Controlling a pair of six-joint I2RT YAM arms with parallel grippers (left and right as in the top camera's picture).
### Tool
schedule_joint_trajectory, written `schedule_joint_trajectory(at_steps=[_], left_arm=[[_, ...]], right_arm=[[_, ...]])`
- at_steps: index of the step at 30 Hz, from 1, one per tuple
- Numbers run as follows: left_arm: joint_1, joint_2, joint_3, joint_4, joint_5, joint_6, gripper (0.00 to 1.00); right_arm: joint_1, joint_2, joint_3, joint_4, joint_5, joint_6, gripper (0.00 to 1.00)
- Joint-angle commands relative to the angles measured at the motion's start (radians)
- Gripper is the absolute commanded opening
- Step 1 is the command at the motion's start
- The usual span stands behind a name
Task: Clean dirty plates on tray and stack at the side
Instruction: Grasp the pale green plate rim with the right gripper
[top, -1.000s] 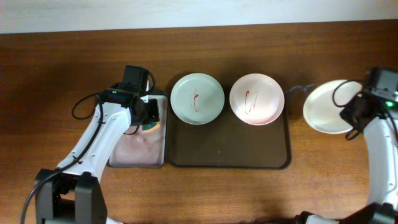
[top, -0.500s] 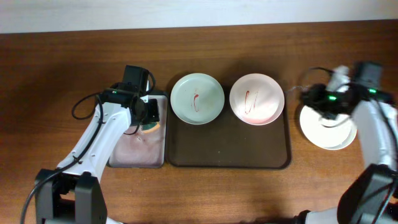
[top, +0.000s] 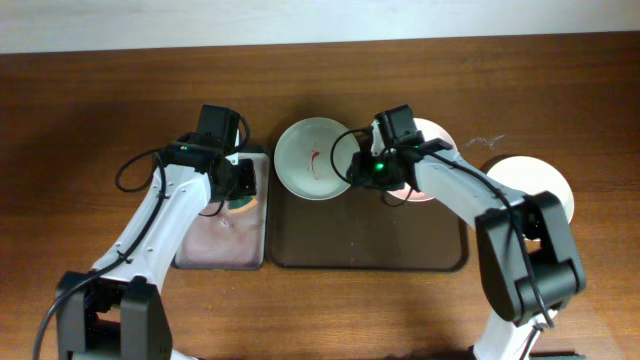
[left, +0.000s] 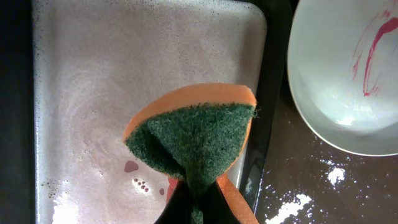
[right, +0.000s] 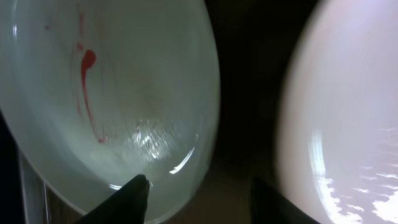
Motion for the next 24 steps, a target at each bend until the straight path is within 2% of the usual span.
schedule_joint_trajectory(at_steps=[1,6,9,12,14,16,18,23,24], left_arm=[[0.005,-0.004,0.002,0.002,-0.011,0.016,0.0],[0.005,-0.004,0.002,0.002,-0.01,0.016,0.0],[0.004,-0.004,0.002,0.002,-0.007,0.016,0.0],[0.004,-0.004,0.002,0.006,0.052,0.016,0.0],[-0.003,-0.004,0.002,0.024,0.167,0.025,0.0],[-0.04,-0.004,0.002,0.063,0.298,0.042,0.0],[-0.101,-0.003,0.002,0.108,0.316,0.041,0.0],[-0.219,0.061,0.002,0.181,0.325,-0.126,0.0],[-0.232,0.092,0.002,0.209,0.369,-0.132,0.0]], right_arm=[[0.031,0.032,0.011,0.027,0.027,0.072,0.49],[0.031,0.039,0.011,0.006,0.068,0.128,0.14],[0.031,0.039,0.011,-0.096,0.068,0.127,0.04],[0.031,0.037,0.011,-0.222,0.068,0.116,0.04],[0.031,0.032,0.011,-0.312,0.068,0.116,0.04],[0.031,0.03,0.011,-0.346,0.068,0.116,0.04],[0.031,0.03,0.011,-0.349,0.068,0.116,0.04],[0.031,0.03,0.011,-0.349,0.068,0.116,0.04],[0.031,0.03,0.011,-0.349,0.068,0.116,0.04]])
